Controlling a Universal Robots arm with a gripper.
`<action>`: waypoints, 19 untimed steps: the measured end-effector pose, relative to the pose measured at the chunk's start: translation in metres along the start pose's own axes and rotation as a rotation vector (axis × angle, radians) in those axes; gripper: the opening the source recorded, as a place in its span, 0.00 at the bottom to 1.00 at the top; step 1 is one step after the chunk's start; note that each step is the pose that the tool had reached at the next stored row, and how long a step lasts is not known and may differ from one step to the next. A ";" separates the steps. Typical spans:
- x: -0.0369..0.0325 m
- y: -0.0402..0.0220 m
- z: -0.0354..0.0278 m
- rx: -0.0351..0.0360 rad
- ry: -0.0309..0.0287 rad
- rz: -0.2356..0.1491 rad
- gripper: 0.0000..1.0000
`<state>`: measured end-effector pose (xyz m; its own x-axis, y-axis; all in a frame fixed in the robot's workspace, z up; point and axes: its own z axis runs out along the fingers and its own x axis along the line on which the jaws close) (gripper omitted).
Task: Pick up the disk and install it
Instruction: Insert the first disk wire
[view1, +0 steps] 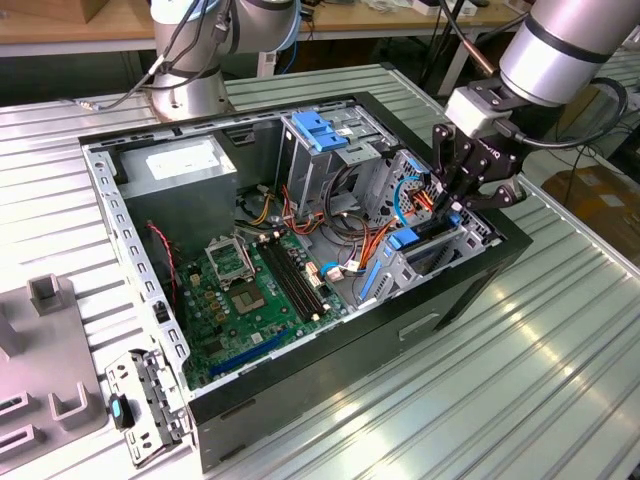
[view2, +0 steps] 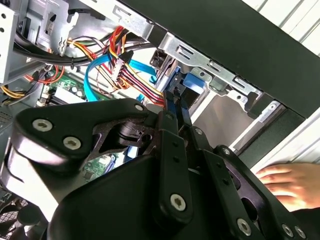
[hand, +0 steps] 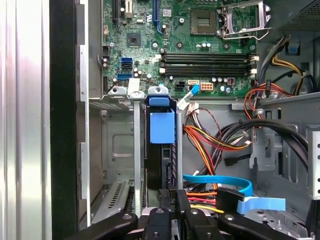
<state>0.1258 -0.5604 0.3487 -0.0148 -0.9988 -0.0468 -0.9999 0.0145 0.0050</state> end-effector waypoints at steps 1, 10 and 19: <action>0.0000 0.0000 0.0003 0.0001 -0.0002 0.003 0.17; 0.0001 0.0000 0.0027 0.0010 -0.0003 0.024 0.17; 0.0003 0.0004 0.0068 0.0011 -0.0002 0.024 0.17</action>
<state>0.1253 -0.5604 0.3419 -0.0392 -0.9981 -0.0469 -0.9992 0.0390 0.0051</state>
